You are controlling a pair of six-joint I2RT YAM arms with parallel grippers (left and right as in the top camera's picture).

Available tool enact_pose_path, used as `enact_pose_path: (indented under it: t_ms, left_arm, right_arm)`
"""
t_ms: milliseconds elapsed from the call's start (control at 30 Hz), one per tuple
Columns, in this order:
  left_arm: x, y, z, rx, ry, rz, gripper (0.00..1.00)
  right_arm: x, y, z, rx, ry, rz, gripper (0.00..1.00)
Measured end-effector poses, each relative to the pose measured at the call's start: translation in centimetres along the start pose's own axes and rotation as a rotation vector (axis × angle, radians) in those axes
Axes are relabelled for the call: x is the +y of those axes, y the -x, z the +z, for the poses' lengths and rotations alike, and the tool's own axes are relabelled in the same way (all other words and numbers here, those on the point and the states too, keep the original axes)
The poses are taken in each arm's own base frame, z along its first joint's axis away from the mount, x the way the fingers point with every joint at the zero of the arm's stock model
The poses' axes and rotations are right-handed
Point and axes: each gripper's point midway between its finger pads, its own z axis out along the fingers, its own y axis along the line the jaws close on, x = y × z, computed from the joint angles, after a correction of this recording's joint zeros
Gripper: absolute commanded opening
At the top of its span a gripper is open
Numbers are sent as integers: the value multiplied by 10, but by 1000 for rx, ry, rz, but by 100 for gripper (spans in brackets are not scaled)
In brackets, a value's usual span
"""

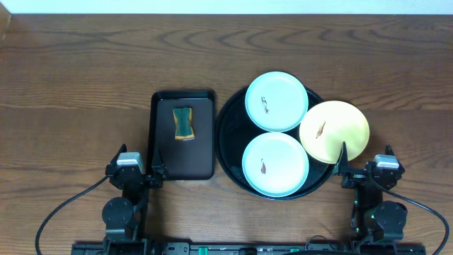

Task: Clean dirty plates on tray and stack at the side
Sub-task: 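Raise both arms from rest toward the trays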

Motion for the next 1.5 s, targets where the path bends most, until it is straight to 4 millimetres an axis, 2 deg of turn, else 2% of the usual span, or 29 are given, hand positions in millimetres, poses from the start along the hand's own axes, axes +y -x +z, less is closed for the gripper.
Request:
enact_pose_path:
  t_ms: [333,467,733,900,1067,1100,1167,1267,1333,1400,1500]
  left_arm:
    - [0,0,0,0,0,0,82]
    - [0,0,0,0,1,0,82]
    - [1,0,0,0,3,-1,82]
    - [0,2,0,-9,-2,-24,82]
    - [-15,8,-5,19,-85,-86,82]
    - [-18,16,-8,27,-98,-108,82]
    - [-23,42,-17,19,-113,-135,82]
    - [-29,98,-32,8,-132,-158,82]
    - [-33,130,-38,21,-141,-163,82]
    - [-36,150,-39,96,-139,-168,82]
    - [-38,155,-34,312,-113,-174,82]
  right_arm:
    - [0,1,0,-5,0,0,99]
    - [0,15,0,-62,0,5,99]
    - [1,7,0,-30,4,3,99]
    - [10,7,0,-27,61,24,99]
    - [20,12,-7,24,117,52,99]
    - [20,18,-10,39,122,55,99]
    - [20,46,-19,32,129,58,99]
    - [21,98,-30,17,142,63,99]
    - [23,120,-32,62,150,70,99]
    - [24,123,-30,202,153,78,99]
    - [29,112,-25,475,164,89,99]
